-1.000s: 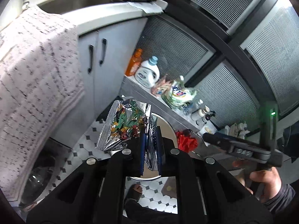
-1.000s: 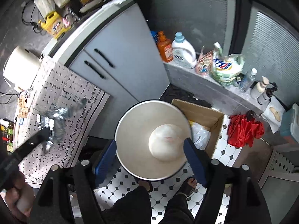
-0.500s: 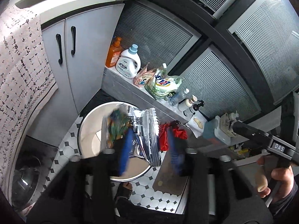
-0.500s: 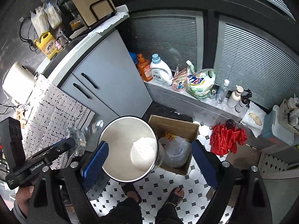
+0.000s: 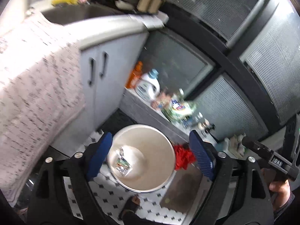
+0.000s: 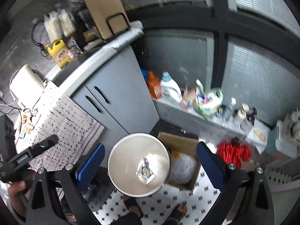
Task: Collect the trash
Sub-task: 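Open both tools to drop the packet and wrapper into the bin, then move both open tools back to the trash pile on the counter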
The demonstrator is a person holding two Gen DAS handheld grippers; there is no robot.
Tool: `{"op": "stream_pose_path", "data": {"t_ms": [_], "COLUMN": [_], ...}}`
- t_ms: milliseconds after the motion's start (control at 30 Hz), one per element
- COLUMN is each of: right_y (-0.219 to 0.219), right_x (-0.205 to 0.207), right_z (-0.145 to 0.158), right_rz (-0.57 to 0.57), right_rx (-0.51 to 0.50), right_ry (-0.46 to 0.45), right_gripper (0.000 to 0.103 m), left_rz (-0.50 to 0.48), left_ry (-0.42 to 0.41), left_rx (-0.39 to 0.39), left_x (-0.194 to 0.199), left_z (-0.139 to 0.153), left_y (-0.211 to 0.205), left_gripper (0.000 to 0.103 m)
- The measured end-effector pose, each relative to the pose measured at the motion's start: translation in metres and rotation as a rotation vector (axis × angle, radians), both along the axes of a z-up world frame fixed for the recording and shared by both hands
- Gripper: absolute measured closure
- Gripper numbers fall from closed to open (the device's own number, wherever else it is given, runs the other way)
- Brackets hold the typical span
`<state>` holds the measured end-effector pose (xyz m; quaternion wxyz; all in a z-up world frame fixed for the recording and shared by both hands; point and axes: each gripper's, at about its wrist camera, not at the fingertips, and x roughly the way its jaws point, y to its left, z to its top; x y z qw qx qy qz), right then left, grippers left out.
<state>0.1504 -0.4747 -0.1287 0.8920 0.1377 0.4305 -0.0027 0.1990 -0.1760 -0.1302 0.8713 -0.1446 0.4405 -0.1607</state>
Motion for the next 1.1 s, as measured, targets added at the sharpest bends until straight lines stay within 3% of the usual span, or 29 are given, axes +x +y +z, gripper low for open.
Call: {"op": "stream_pose_path", "data": {"t_ms": [267,467,800,1100], "right_y": [0.066,0.126,0.221,0.273], "right_x": [0.026,0.049,0.076,0.096], "right_z": [0.029,0.047,0.059,0.054], "right_rz": [0.091,0.194,0.335,0.352], "right_rx": [0.012,0.027,0.021,0.011], "right_ry": [-0.121,-0.181,-0.213,-0.196], "right_gripper": [0.008,0.008,0.008,0.008], "left_rz": [0.164,0.29,0.367,0.419], "left_ry": [-0.117,-0.162,-0.179,-0.15], "left_rx": [0.059,0.114,0.124,0.095], "left_x": [-0.012,-0.021,-0.024,-0.014], "left_z": [0.047,0.064,0.07,0.058], "left_y": [0.074,0.132,0.218,0.278], "left_gripper": [0.009,0.006,0.006,0.006]}}
